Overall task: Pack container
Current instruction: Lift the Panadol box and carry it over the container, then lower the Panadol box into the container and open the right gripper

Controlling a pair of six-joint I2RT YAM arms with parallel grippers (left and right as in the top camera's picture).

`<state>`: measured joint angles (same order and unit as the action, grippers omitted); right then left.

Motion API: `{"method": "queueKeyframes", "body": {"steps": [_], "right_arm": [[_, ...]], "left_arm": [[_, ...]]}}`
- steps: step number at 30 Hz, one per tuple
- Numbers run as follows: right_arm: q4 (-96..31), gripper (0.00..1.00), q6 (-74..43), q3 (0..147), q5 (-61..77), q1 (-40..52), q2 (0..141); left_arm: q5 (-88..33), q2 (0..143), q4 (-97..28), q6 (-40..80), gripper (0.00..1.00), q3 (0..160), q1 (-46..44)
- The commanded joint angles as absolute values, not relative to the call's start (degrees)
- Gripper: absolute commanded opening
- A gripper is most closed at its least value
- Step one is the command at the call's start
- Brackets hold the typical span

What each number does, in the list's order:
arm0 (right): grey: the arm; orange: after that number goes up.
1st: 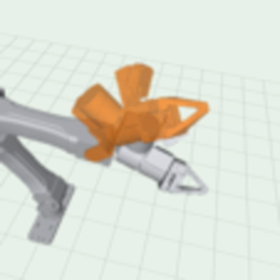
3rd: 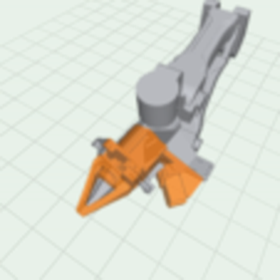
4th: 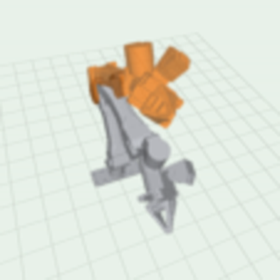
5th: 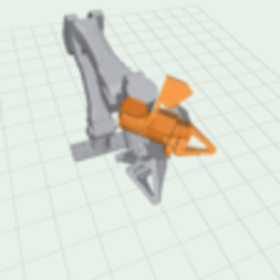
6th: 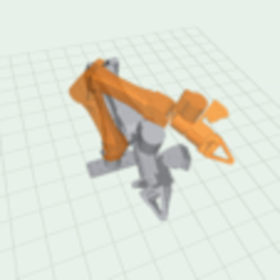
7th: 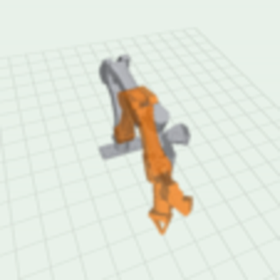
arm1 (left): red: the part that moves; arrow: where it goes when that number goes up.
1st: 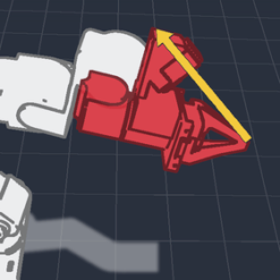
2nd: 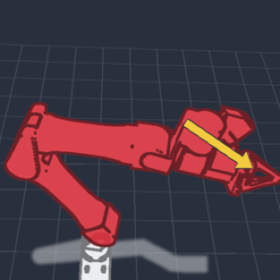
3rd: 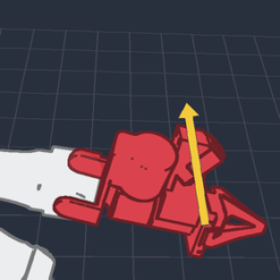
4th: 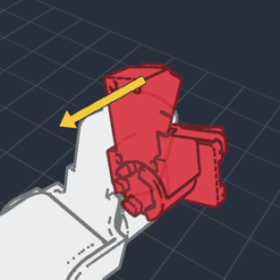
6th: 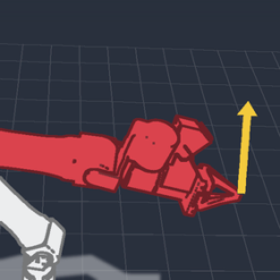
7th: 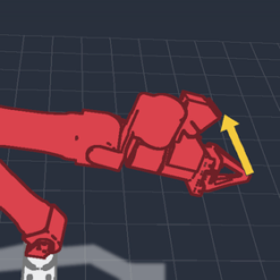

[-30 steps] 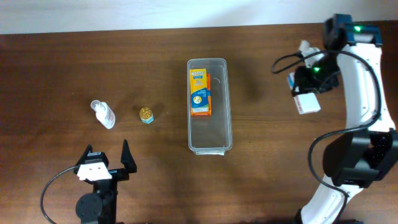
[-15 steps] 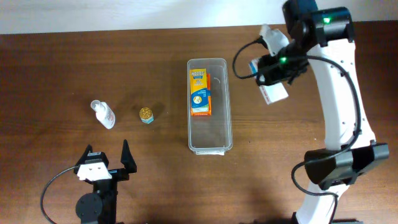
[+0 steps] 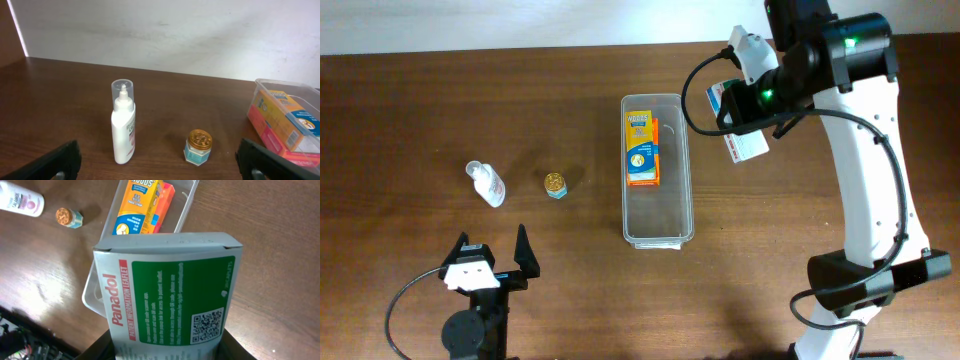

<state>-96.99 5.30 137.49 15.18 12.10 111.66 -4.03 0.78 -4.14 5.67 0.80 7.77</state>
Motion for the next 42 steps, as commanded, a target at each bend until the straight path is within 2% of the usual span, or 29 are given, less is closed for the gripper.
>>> {"method": "queueKeyframes", "body": {"steps": [1, 14, 20, 31, 36, 42], "right_arm": [[-97.34, 0.42, -0.03, 138.82, 16.10, 12.40, 109.80], [-96.75, 0.42, -5.45, 137.84, 15.66, 15.94, 110.02], [-94.78, 0.42, -15.25, 132.68, 6.44, 19.73, 110.04], [-79.29, 0.41, -30.59, 120.38, 5.54, 25.41, 110.15], [-76.88, 0.41, -37.80, 114.65, 3.07, 28.12, 110.26], [-74.08, 0.41, -38.44, 108.77, 0.36, 32.03, 110.65]], "left_arm": [[-3.60, 0.40, -4.36, 6.00, 0.99, 0.51, 7.55], [-3.60, 0.40, -4.36, 6.00, 0.99, 0.51, 7.55], [-3.60, 0.40, -4.36, 6.00, 0.99, 0.51, 7.55], [-3.60, 0.40, -4.36, 6.00, 0.99, 0.51, 7.55], [-3.60, 0.40, -4.36, 6.00, 0.99, 0.51, 7.55], [-3.60, 0.40, -4.36, 6.00, 0.99, 0.51, 7.55]]}}
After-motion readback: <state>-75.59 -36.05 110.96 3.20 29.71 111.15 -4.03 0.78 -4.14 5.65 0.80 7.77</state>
